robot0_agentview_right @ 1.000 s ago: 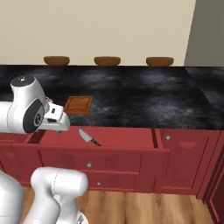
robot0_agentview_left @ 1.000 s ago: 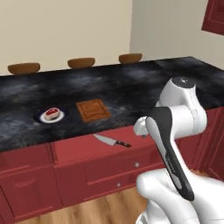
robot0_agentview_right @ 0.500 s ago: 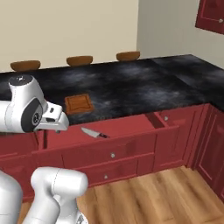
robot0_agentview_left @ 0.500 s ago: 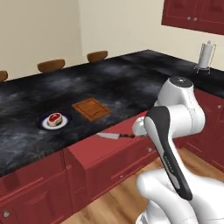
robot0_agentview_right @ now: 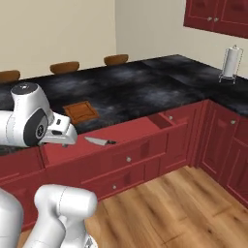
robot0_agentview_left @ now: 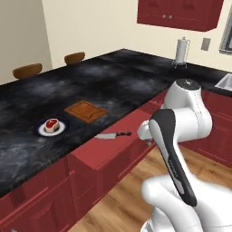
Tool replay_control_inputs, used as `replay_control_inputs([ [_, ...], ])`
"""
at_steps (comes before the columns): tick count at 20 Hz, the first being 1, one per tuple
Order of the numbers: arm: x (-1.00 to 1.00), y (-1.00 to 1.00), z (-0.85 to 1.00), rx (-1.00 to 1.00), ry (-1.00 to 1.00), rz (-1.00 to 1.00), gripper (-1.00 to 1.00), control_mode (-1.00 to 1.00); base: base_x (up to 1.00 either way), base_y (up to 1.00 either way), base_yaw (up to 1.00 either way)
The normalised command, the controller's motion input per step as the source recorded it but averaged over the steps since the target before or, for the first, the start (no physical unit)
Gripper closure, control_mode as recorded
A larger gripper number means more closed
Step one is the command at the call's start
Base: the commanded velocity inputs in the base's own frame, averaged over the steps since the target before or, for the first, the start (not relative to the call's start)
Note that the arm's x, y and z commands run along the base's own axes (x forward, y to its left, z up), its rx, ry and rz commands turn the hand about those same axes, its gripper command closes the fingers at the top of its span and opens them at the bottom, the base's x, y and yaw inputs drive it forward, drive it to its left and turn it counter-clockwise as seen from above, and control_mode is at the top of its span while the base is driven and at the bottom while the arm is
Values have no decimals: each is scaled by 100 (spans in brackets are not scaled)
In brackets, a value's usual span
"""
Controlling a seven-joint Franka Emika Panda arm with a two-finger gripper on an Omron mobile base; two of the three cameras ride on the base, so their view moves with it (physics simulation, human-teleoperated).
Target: Pick up the knife from the drawer and place it on the cutting board. Then place the meat from the plate to the cutting board.
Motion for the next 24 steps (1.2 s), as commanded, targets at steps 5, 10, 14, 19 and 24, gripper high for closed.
replay_control_inputs([
  [5, 0, 0, 0, 0, 0, 0, -100, 100, 0, 99, 0],
  [10, 0, 0, 0, 0, 0, 0, -100, 100, 39, 72, 0],
  [14, 0, 0, 0, 0, 0, 0, -100, 100, 92, 8, 0],
  [19, 0, 0, 0, 0, 0, 0, -100, 100, 88, 77, -8],
  [24, 0, 0, 0, 0, 0, 0, -100, 100, 29, 44, -25],
])
